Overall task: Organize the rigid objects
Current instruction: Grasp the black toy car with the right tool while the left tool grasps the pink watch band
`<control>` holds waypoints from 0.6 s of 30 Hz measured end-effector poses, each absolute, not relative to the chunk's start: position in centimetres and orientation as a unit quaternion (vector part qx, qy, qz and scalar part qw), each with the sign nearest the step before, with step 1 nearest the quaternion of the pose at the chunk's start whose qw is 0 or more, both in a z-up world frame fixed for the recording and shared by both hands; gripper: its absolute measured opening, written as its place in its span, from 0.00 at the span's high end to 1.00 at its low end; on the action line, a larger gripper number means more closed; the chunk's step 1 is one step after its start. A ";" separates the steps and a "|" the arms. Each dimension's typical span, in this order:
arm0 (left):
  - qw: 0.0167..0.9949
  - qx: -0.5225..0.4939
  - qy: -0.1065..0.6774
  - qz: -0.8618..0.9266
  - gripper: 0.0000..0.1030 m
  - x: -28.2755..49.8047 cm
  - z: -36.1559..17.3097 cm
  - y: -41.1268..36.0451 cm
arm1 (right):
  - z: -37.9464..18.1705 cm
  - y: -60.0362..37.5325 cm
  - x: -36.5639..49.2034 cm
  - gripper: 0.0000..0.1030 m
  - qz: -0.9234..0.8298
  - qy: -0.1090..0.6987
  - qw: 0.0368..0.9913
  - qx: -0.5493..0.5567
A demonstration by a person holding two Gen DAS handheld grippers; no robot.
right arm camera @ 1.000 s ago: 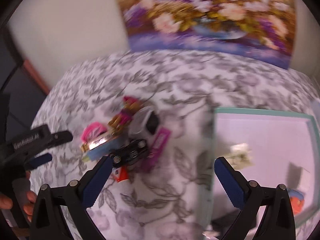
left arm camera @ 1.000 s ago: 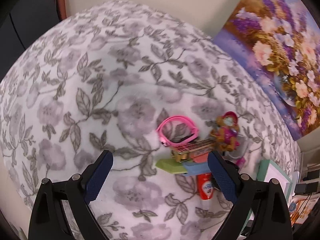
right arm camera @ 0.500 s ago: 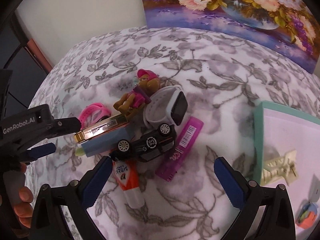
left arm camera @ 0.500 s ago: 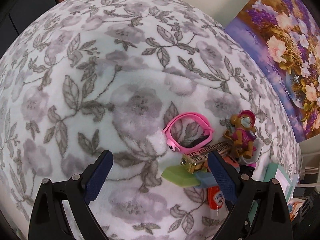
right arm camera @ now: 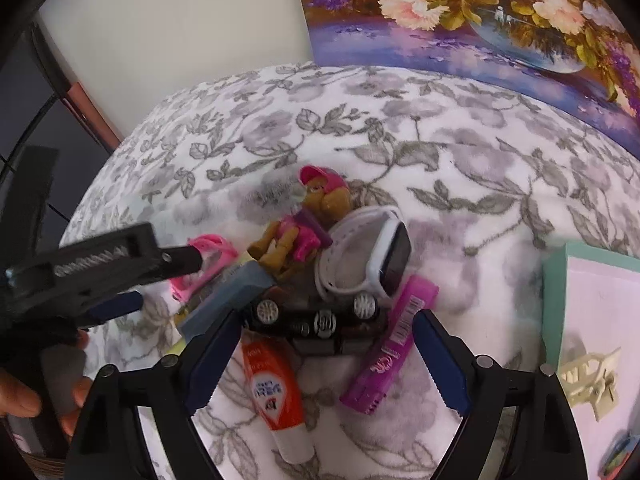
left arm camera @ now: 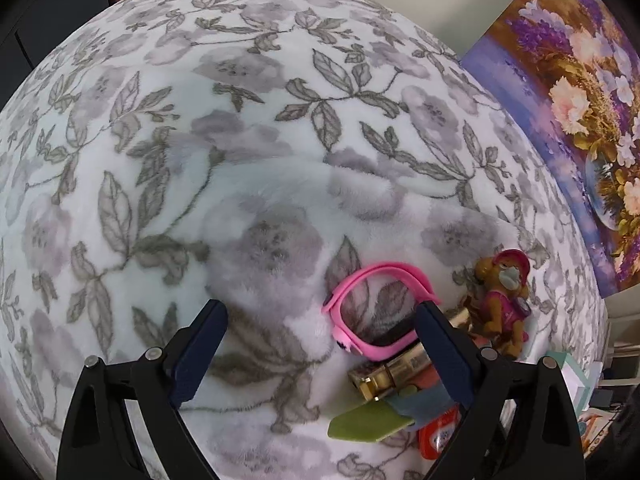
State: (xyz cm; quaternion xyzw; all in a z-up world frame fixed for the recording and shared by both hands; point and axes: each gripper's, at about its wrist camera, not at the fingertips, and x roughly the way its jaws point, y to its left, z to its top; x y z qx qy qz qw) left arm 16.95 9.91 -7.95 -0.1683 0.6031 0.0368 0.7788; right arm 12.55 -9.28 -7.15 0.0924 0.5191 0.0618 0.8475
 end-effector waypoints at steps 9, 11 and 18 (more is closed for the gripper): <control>0.791 -0.103 0.600 0.057 0.29 17.8 -8.2 8.7 | -7.3 -8.4 13.0 0.16 0.062 0.521 0.849 0.064; 0.794 -0.079 0.600 0.062 0.34 18.0 -8.2 8.2 | -7.3 -8.0 13.0 0.19 0.061 0.525 0.847 0.052; 0.801 -0.042 0.595 0.048 0.66 18.6 -8.2 6.7 | -7.2 -7.5 12.8 0.24 0.059 0.534 0.842 0.046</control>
